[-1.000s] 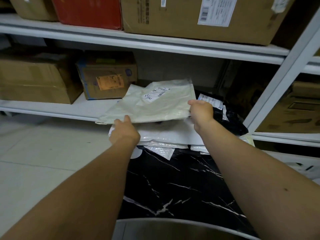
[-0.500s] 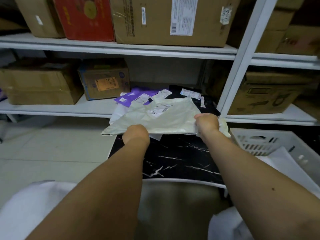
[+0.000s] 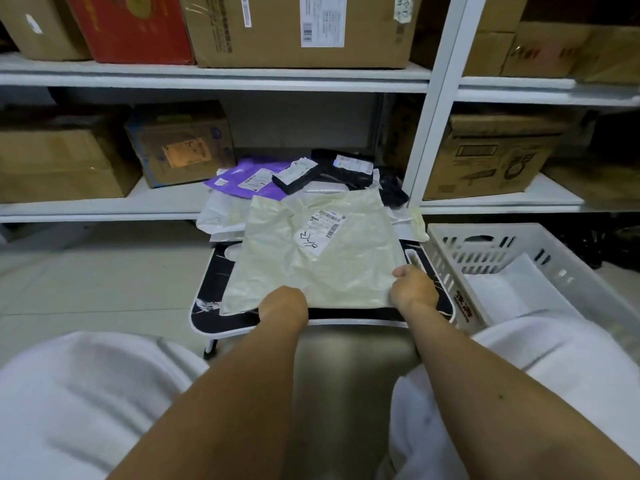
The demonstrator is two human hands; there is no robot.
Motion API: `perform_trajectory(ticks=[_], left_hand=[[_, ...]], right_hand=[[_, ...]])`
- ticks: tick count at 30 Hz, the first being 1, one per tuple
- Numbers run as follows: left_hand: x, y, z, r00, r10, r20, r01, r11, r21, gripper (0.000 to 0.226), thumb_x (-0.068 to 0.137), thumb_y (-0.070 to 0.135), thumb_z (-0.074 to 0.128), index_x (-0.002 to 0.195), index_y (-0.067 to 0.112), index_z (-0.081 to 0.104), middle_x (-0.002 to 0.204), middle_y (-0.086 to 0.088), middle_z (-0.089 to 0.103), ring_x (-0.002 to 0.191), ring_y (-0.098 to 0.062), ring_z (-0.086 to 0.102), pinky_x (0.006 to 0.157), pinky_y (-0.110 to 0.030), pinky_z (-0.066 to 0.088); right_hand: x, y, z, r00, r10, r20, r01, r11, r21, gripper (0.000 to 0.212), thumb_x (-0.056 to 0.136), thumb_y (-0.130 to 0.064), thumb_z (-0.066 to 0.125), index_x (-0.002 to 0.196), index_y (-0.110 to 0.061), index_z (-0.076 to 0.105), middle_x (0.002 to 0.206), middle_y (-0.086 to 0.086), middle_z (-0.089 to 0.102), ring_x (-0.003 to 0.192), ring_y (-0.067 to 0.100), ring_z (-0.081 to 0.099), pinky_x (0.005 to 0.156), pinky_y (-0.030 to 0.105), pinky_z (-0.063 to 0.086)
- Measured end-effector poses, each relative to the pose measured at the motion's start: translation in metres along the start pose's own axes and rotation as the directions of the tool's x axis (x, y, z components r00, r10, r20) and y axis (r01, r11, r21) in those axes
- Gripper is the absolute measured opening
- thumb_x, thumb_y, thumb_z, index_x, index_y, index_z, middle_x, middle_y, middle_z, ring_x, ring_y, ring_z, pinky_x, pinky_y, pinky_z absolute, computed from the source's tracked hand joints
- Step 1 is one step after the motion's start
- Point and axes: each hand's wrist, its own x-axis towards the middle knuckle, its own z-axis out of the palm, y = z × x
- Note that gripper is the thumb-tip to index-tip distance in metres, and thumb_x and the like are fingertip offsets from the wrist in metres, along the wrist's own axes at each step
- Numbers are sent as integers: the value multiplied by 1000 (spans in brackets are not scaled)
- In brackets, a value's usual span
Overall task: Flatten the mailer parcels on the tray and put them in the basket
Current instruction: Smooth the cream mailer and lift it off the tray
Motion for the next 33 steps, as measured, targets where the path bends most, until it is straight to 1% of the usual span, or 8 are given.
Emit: perform_trajectory(ticks=[6, 11, 15, 18, 20, 22, 25, 33], left_hand=[[24, 7, 21, 994, 46, 97, -46, 999, -5, 30, 90, 6, 47, 119, 5, 55, 126, -15, 53, 110, -28, 56, 90, -33, 48], [42, 10, 48, 993, 105, 52, -107, 993, 40, 34, 88, 8, 44, 120, 8, 58, 122, -10, 49, 113, -26, 53, 92, -32, 47], [56, 13, 53, 978, 68, -197, -66, 998, 14, 32, 90, 13, 42, 120, 13, 54, 119, -6, 45, 111, -23, 45, 91, -32, 43], [66, 15, 64, 933, 63, -355, -53, 998, 39, 47, 95, 32, 32, 140, 21, 32, 140, -12, 33, 131, -31, 31, 105, -44, 29], [71, 16, 75, 952, 59, -301, -46, 998, 50, 61, 98, 45, 20, 152, 27, -1, 159, -14, -1, 146, -35, -3, 113, -57, 5], [76, 18, 88, 963, 42, -266, -30, 998, 49, 62, 96, 49, 8, 149, 28, -17, 158, -10, -20, 143, -38, -18, 110, -64, -5], [77, 14, 106, 974, 4, -228, 2, 1000, 29, 62, 87, 51, -12, 146, 34, -22, 157, -6, -22, 142, -41, -19, 107, -69, -4], [81, 5, 113, 997, 29, -73, -30, 1000, -7, 57, 96, 56, 5, 148, 41, -14, 157, -2, -24, 141, -41, -23, 107, -70, -4]], right_hand=[[19, 19, 27, 994, -35, 105, 58, 973, -225, 36, 92, -11, 45, 126, -12, 55, 130, 12, 53, 118, 34, 53, 95, 40, 44], [33, 34, 57, 972, 134, 194, -61, 938, -340, 44, 87, -23, 55, 128, -9, 47, 132, 13, 44, 120, 37, 47, 99, 50, 43], [27, 35, 77, 989, 144, -30, -139, 846, -514, 57, 84, -35, 53, 136, -18, 40, 150, 17, 26, 138, 38, 24, 110, 59, 23], [18, 30, 99, 972, -213, -103, 135, 856, -499, 58, 93, -37, 39, 147, -18, 32, 158, 15, 19, 147, 32, 13, 113, 59, 7], [9, 24, 117, 884, -462, -63, 396, 815, -424, 55, 93, -40, 34, 144, -19, 39, 155, 12, 32, 143, 31, 27, 110, 62, 17], [2, 22, 135, 820, -568, 67, 546, 741, -391, 50, 97, -45, 27, 141, -26, 41, 150, 10, 41, 139, 33, 37, 105, 65, 27], [0, 33, 153, 845, -503, 181, 526, 723, -447, 50, 99, -53, 20, 140, -33, 40, 147, 9, 46, 134, 37, 42, 96, 70, 33], [5, 46, 162, 855, -434, 284, 516, 663, -543, 53, 94, -57, 23, 142, -38, 38, 149, 7, 42, 137, 41, 36, 100, 72, 25]])
